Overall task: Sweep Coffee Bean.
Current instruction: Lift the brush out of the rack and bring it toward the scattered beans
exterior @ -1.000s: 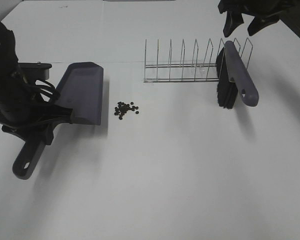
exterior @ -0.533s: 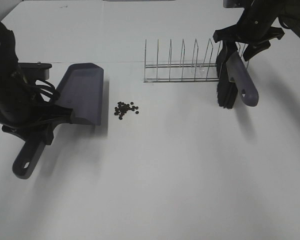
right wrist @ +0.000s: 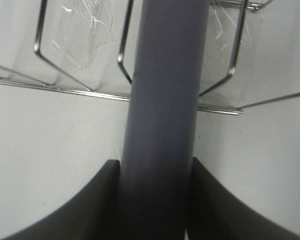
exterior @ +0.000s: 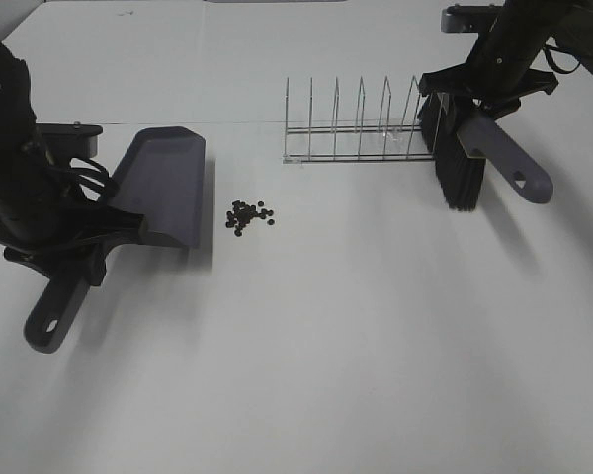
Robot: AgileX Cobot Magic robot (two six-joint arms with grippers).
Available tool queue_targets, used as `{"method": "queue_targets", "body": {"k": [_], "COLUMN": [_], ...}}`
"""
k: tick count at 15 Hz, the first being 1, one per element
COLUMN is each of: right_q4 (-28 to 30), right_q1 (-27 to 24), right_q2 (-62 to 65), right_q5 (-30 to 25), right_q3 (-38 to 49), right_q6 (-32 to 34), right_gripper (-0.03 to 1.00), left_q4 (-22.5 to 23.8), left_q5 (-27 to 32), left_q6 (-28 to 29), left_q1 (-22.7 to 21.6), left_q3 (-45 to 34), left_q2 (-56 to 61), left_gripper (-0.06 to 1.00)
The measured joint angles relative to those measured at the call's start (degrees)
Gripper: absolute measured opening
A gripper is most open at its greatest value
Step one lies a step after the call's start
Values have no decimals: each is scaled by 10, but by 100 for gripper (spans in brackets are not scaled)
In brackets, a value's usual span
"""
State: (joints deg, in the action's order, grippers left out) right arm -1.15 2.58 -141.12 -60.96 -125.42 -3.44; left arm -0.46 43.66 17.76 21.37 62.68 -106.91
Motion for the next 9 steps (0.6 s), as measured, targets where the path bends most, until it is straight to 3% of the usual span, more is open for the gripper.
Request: {"method": "queue_targets", "body": {"k": [6,9], "right_q4": [-2,-15], "right_q1": [1,2], "right_q2": [33,89], "right_q5": [-87,-91], "right_q3": [-104,-123], "right_q6": [26,30], "right_gripper": [29,29], "left_q4": [0,0], "left_q5": [1,1], "left_q6": [0,0], "left_q1": [0,0], "left_q3": [0,0], "left_q2": [0,0], "left_gripper": [32,32]}}
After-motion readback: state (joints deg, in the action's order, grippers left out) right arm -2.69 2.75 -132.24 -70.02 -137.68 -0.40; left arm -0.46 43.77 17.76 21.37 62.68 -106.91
